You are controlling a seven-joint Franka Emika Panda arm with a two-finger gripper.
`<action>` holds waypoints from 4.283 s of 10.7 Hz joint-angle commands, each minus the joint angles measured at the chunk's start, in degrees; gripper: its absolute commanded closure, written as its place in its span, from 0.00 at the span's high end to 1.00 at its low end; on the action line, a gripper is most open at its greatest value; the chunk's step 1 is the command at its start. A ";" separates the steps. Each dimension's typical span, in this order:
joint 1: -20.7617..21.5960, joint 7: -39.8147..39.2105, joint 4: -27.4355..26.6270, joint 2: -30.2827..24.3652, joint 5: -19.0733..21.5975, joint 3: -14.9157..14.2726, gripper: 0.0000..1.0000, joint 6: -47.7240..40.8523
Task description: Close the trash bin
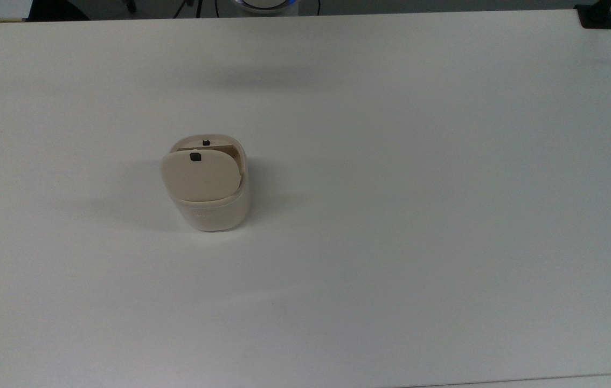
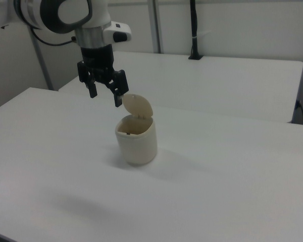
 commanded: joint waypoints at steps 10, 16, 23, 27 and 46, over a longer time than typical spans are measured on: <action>-0.83 0.33 1.73 0.06 -0.44 -0.30 1.00 -0.06; -0.92 0.24 1.73 0.06 -0.35 -0.30 1.00 -0.06; -0.92 -2.21 1.73 0.15 -0.88 -0.30 1.00 -0.15; -0.92 -2.22 1.73 0.15 -0.79 -0.30 1.00 -0.06; -0.83 -5.54 1.64 6.55 3.32 0.41 0.00 26.41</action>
